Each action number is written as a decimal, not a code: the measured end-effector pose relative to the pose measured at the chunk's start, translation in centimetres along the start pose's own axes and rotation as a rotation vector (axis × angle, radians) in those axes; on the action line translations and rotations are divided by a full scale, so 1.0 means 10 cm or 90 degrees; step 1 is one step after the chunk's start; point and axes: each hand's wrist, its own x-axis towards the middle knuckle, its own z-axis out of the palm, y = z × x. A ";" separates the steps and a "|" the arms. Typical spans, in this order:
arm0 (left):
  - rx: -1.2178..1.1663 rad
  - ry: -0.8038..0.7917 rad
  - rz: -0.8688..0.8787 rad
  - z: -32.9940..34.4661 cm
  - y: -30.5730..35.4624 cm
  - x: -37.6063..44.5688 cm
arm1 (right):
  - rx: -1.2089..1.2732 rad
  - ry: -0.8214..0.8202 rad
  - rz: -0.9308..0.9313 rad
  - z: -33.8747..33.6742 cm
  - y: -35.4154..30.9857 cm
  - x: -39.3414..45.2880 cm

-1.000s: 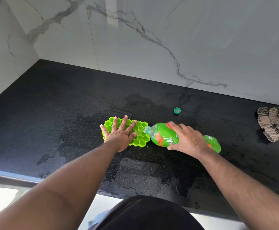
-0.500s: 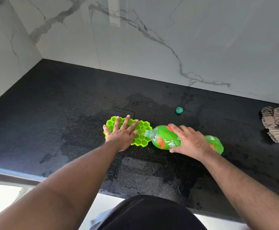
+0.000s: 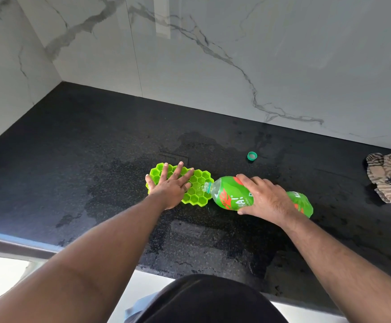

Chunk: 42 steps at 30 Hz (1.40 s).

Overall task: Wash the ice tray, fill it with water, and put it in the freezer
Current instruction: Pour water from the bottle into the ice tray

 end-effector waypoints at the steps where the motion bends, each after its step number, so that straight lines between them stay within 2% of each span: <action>1: 0.002 -0.001 0.000 0.00 0.00 0.00 | 0.001 -0.001 0.003 0.00 0.00 0.01; 12: 0.019 -0.001 -0.010 0.01 0.01 0.02 | 0.058 0.020 0.044 -0.05 0.05 0.04; 19: 0.016 0.006 -0.009 0.01 0.02 0.00 | 0.037 -0.006 0.058 -0.05 0.17 0.01; 33: 0.013 0.009 -0.010 0.00 0.02 -0.01 | 0.055 0.008 0.060 -0.05 0.19 -0.02; 38: 0.017 0.143 0.008 0.13 0.25 -0.19 | 0.028 0.007 0.047 -0.04 0.18 -0.03; 42: 0.079 0.124 0.031 0.29 0.40 -0.28 | 0.012 -0.011 0.029 -0.03 0.15 -0.02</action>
